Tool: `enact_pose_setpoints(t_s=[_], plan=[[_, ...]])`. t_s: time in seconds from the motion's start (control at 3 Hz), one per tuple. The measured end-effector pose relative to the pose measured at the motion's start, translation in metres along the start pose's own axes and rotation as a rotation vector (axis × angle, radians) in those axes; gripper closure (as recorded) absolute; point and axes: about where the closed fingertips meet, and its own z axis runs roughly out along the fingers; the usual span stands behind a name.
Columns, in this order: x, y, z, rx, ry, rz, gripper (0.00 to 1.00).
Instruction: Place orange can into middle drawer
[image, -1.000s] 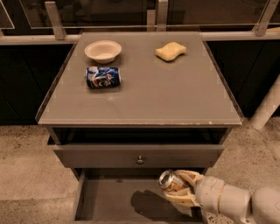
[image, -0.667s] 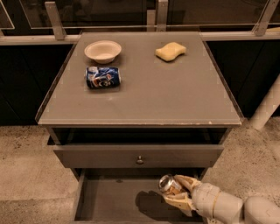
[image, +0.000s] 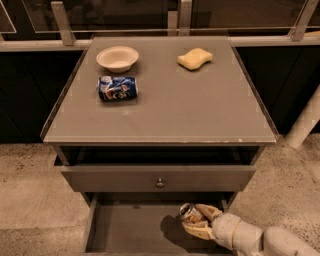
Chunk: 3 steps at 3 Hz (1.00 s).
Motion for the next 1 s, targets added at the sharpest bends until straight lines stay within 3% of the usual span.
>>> enact_pose_setpoints(t_s=[0.67,1.0], plan=[[0.052,-0.022,0.039,-0.003,0.105,0.090,1.00],[0.055,-0.021,0.042,-0.010,0.114,0.089,0.82]])
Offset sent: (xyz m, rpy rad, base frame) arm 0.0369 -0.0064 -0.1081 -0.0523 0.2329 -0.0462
